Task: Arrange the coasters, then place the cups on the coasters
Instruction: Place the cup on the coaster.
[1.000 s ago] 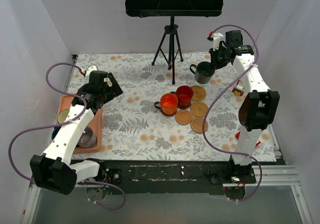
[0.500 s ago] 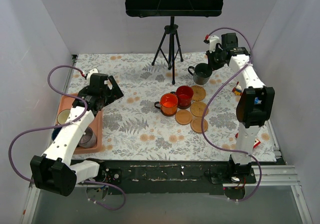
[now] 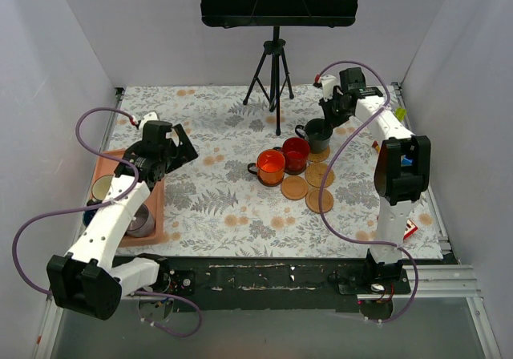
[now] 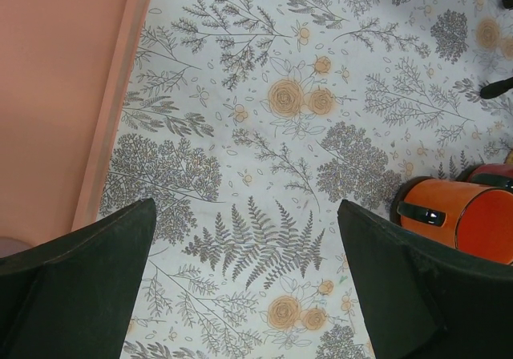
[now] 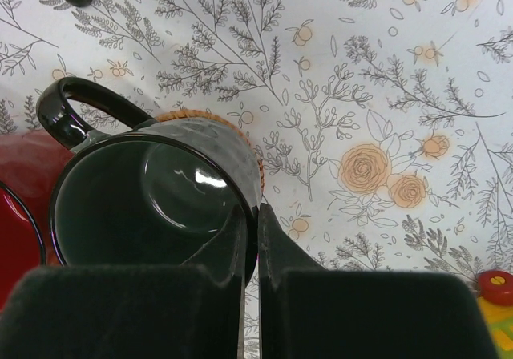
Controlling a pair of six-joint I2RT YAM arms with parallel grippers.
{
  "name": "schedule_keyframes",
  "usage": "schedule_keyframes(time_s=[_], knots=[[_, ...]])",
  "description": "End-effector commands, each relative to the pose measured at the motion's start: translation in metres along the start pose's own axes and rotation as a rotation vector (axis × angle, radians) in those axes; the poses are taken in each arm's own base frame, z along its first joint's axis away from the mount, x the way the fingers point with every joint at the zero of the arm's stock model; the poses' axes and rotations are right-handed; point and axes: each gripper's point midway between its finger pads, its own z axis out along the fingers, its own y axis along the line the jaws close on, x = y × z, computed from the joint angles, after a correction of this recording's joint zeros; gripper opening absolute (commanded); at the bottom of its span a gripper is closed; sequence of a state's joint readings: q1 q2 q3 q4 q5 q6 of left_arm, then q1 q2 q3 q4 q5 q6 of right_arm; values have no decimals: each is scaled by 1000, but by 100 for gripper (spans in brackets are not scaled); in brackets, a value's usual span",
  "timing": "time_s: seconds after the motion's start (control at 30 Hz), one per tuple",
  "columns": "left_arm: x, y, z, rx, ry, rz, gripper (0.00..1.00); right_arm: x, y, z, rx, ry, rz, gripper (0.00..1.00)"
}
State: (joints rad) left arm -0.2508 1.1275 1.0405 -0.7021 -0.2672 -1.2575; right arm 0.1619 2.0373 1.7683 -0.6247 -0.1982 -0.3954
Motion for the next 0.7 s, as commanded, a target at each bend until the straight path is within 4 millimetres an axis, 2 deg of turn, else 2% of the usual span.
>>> schedule_keyframes(time_s=[0.0,0.67], knots=[[-1,-1,-6,28,-18,0,98,-30,2,-15,30,-103,-54,1],[7,7,-9,21,-14,12,98,-15,11,-4,-7,-81,-83,1]])
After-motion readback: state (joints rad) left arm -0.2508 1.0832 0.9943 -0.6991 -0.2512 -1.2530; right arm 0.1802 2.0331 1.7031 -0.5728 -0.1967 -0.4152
